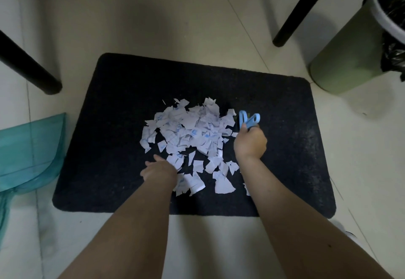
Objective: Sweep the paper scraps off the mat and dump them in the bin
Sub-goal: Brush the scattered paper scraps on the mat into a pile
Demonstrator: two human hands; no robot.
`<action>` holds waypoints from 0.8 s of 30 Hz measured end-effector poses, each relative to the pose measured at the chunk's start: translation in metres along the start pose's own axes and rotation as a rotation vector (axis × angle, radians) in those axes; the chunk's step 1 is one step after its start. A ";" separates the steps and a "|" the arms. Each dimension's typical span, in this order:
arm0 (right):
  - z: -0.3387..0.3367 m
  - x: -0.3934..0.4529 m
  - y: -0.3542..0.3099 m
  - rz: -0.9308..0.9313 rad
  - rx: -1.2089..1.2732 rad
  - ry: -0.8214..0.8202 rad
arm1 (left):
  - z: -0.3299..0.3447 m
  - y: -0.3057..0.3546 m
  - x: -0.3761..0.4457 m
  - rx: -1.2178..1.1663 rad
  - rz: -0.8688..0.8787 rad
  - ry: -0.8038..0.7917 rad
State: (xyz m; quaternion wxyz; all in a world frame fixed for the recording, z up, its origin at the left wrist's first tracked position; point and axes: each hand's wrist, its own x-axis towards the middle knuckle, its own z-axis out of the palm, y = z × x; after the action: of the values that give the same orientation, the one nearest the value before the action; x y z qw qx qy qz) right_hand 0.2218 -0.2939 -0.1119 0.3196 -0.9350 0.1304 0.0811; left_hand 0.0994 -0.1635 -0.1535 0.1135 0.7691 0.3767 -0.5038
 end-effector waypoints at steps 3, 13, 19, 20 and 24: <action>0.015 -0.012 -0.002 -0.003 -0.037 -0.093 | -0.001 0.000 0.003 -0.003 -0.008 -0.023; -0.011 -0.007 -0.012 -0.027 0.208 -0.048 | 0.003 -0.005 0.006 -0.053 0.015 -0.024; -0.040 -0.006 0.024 0.135 0.087 0.022 | 0.004 0.011 -0.012 -0.027 0.039 0.026; -0.044 -0.009 0.031 0.152 0.051 0.035 | 0.003 0.015 -0.015 -0.023 0.051 0.027; -0.058 -0.027 0.060 0.242 -0.017 0.110 | 0.006 0.018 -0.022 -0.045 0.061 -0.006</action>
State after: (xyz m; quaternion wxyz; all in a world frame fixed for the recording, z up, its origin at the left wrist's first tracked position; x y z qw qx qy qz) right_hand 0.1818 -0.3705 -0.0947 0.2919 -0.9182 0.2590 0.0685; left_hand 0.1034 -0.1895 -0.1412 0.1475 0.7758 0.3640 -0.4938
